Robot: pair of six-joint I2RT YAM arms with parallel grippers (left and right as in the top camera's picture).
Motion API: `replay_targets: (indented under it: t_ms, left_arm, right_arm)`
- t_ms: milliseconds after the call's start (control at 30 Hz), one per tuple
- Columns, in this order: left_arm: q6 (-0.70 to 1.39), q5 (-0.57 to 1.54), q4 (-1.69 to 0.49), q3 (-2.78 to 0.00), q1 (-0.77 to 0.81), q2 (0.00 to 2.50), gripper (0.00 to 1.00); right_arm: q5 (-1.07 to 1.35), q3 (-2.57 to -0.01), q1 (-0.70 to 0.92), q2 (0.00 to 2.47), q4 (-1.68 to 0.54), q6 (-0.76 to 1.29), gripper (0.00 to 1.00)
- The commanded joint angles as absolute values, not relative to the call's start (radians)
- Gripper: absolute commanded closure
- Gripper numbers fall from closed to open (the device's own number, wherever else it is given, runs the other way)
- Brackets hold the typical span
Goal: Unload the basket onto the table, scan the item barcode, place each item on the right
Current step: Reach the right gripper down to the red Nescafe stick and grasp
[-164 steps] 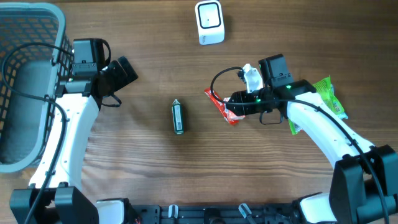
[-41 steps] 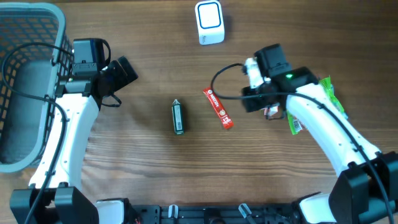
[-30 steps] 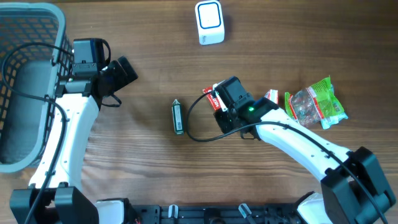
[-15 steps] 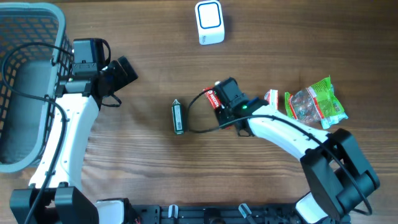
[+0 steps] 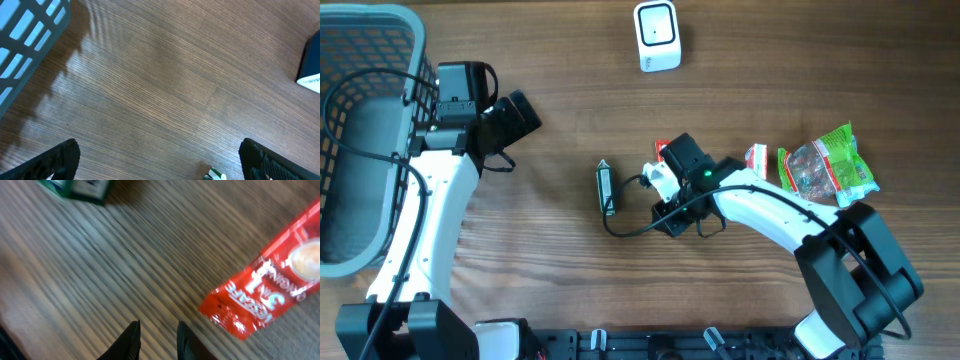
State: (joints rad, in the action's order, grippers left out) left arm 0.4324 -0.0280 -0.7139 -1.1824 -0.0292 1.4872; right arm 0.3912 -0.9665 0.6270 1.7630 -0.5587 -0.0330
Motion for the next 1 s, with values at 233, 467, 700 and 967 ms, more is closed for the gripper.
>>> replay_targets:
  t_ms: [233,467,700,967]
  left_arm:
    - [0.434,-0.035,-0.712,-1.195,-0.033,1.481,0.00]
    - [0.434,-0.035,-0.712,-1.195,-0.033,1.481,0.00]
    - [0.434,-0.035,-0.712,-1.195,-0.033,1.481,0.00]
    - [0.434,-0.035,-0.712,-1.195,-0.033,1.481,0.00]
  right_arm:
    - [0.136,-1.106,0.627,1.796,-0.144,0.064,0.91]
    - [0.057,-1.107,0.563,1.934,-0.114,0.160,0.91]
    - [0.020,-1.107,0.483,1.934,-0.239,0.105,0.96]
    - [0.304,-1.118,0.496,1.902,-0.154,-0.005,0.95]
